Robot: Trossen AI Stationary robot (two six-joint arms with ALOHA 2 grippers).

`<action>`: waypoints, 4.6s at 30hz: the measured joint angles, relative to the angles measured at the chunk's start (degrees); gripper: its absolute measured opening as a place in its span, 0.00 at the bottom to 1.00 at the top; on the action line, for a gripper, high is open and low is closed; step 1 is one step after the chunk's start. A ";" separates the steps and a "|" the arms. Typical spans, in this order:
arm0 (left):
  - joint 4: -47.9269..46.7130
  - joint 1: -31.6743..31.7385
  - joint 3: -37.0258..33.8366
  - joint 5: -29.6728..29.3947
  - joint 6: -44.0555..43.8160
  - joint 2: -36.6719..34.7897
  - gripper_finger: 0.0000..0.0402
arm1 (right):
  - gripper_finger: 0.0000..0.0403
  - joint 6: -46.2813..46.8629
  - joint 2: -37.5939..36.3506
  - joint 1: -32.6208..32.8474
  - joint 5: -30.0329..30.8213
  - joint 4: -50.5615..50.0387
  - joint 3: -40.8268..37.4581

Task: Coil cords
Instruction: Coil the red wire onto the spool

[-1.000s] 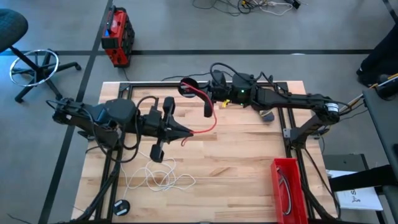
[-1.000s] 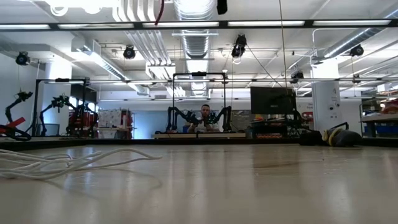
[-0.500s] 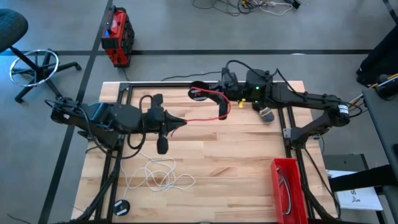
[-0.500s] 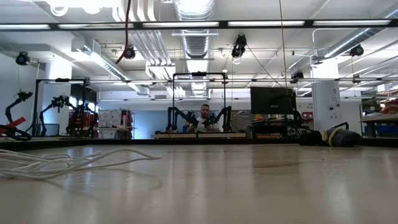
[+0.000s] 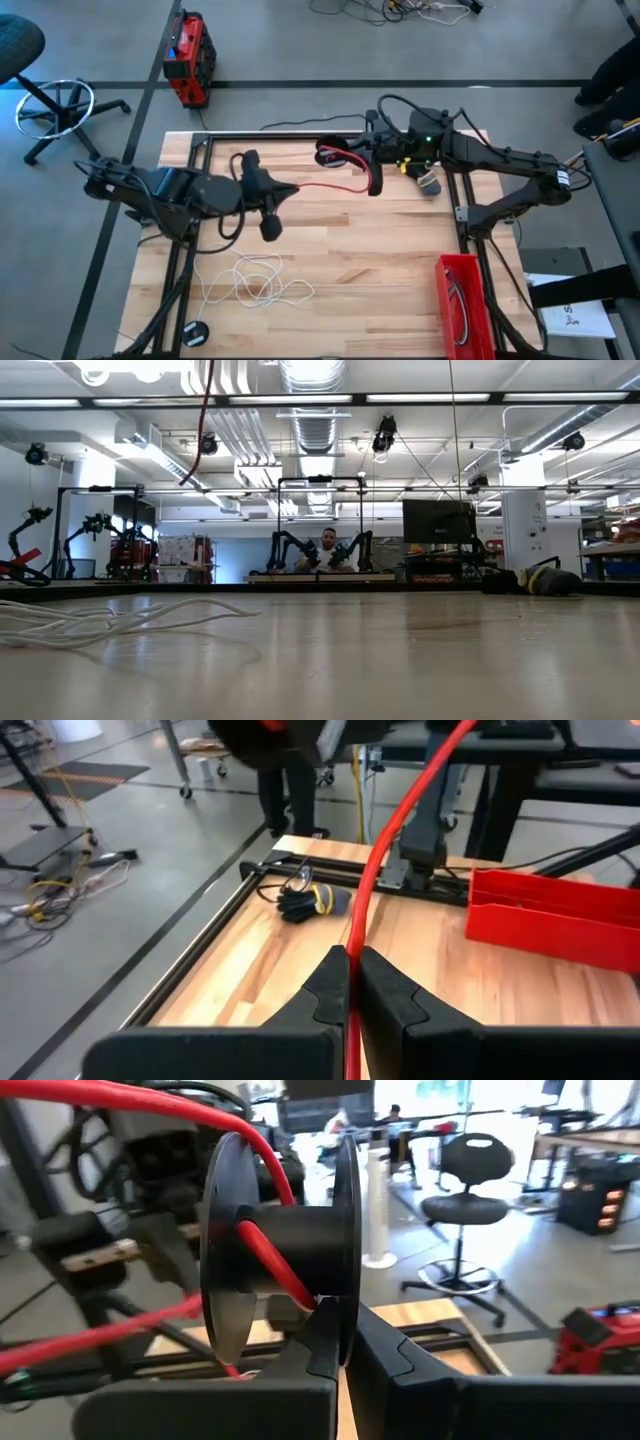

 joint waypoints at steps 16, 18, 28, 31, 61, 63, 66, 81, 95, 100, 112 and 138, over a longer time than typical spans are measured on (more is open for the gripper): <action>-2.68 0.37 -0.02 -5.13 -2.90 0.70 0.00 | 0.00 1.07 0.08 1.30 -6.64 -0.21 0.00; -2.76 0.37 -0.02 -6.40 -3.14 0.68 0.00 | 0.00 1.02 0.08 1.61 -6.65 -0.36 0.00; -2.99 0.80 -0.02 -7.90 -3.75 0.59 0.00 | 0.00 0.91 0.08 3.73 -8.53 -1.20 0.00; -2.97 0.94 0.00 -7.92 -3.91 0.68 0.00 | 0.00 0.91 0.08 4.45 -9.04 -1.20 0.00; -10.76 1.05 0.02 -7.72 -9.69 -0.63 0.00 | 0.00 -4.60 -4.48 6.31 -0.34 -13.96 0.07; -9.33 1.09 0.02 -7.72 -9.28 -0.57 0.00 | 0.00 -4.64 -3.86 6.48 -0.34 -13.72 0.07; -7.71 1.11 0.04 -7.73 -7.86 -0.21 0.00 | 0.00 -5.57 -2.84 6.64 -0.32 -13.68 0.07; -12.78 1.11 -1.66 -6.90 -8.24 0.07 0.10 | 0.00 -8.58 -3.75 6.61 6.51 -15.04 0.07; 49.14 3.06 -30.79 12.79 -1.00 2.67 0.55 | 0.00 -10.21 -4.75 6.60 9.39 -17.58 0.02; 75.89 6.91 -40.65 13.28 0.85 9.15 0.61 | 0.00 -10.06 -4.80 6.62 9.32 -17.52 0.02; 85.28 7.78 -39.26 20.16 3.31 21.09 0.60 | 0.00 -10.84 -4.88 6.62 9.32 -17.57 0.01; 65.08 8.22 -37.48 18.64 1.31 12.17 0.03 | 0.00 -11.30 -6.74 6.62 10.28 -20.44 0.00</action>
